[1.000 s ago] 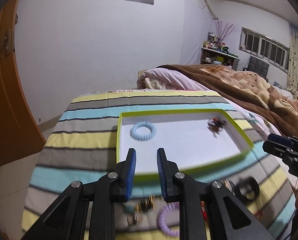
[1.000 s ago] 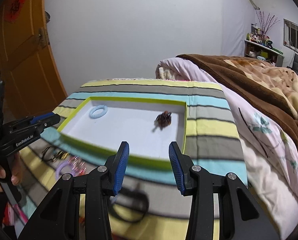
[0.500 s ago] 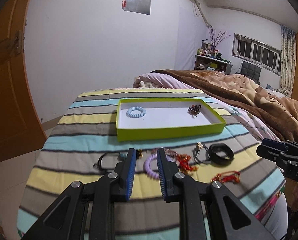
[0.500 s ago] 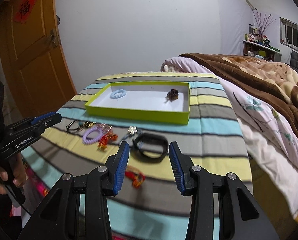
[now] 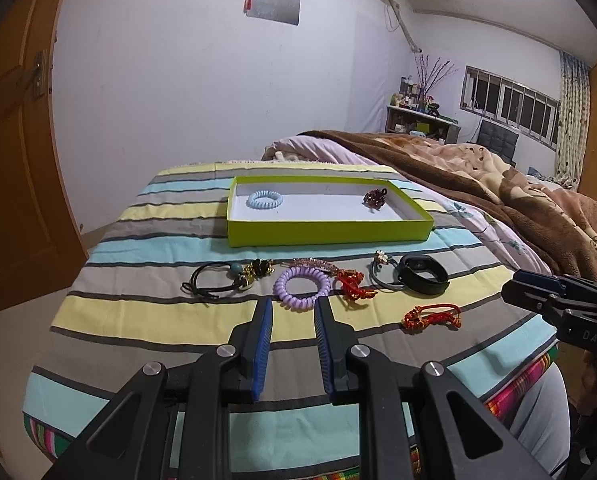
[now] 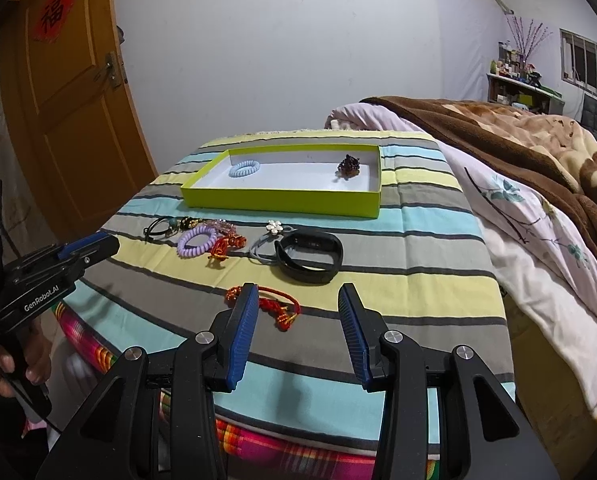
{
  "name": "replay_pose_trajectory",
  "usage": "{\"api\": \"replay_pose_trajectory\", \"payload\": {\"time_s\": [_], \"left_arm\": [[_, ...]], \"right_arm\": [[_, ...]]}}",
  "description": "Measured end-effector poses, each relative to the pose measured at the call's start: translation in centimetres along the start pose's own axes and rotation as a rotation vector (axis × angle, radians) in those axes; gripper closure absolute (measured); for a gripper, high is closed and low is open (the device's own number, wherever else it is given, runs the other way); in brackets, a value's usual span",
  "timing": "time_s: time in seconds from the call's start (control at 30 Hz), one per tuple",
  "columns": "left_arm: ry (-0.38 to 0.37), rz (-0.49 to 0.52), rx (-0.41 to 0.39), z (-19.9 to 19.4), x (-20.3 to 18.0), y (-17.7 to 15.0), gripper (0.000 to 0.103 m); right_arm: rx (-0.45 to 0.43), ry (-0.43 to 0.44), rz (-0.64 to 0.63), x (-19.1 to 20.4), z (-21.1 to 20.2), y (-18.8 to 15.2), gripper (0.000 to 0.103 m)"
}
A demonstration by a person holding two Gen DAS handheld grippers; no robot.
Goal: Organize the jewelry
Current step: 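Withdraw both tools from the box toward the remaining jewelry, then grasp the purple coil hair tie with left tool while right grasps the black fitness band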
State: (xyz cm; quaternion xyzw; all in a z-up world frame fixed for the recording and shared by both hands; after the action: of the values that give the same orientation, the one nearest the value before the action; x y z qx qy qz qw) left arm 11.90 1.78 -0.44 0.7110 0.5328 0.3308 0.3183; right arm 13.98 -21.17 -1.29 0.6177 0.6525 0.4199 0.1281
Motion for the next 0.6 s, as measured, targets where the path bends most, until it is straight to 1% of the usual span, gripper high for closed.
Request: {"api": "replay_pose_trajectory", "payload": {"time_s": [0.27, 0.47, 0.6], "left_arm": [[-0.018, -0.007, 0.045, 2.4, 0.3, 0.0, 0.082], [-0.036, 0.014, 0.079, 5.2, 0.3, 0.4, 0.082], [-0.044, 0.008, 0.112, 7.1, 0.5, 0.6, 0.082]], "right_arm": [[0.012, -0.009, 0.015, -0.6, 1.2, 0.4, 0.061], [0.026, -0.013, 0.019, -1.1, 2.8, 1.3, 0.061], [0.046, -0.014, 0.029, -1.5, 4.3, 2.0, 0.061]]}}
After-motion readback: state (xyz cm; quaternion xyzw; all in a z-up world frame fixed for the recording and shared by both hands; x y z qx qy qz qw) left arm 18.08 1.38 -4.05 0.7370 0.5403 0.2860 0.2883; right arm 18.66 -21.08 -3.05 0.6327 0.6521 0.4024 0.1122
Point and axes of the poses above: each gripper's, at about its wrist camera, not at the fingertips, and z roughly the way its jaws point, x to its left, y to its top, the point moved 5 cm from there along z, roughly the way its jaws point, and after that the axes turned 14 degrees about z, right-handed, at the moved point
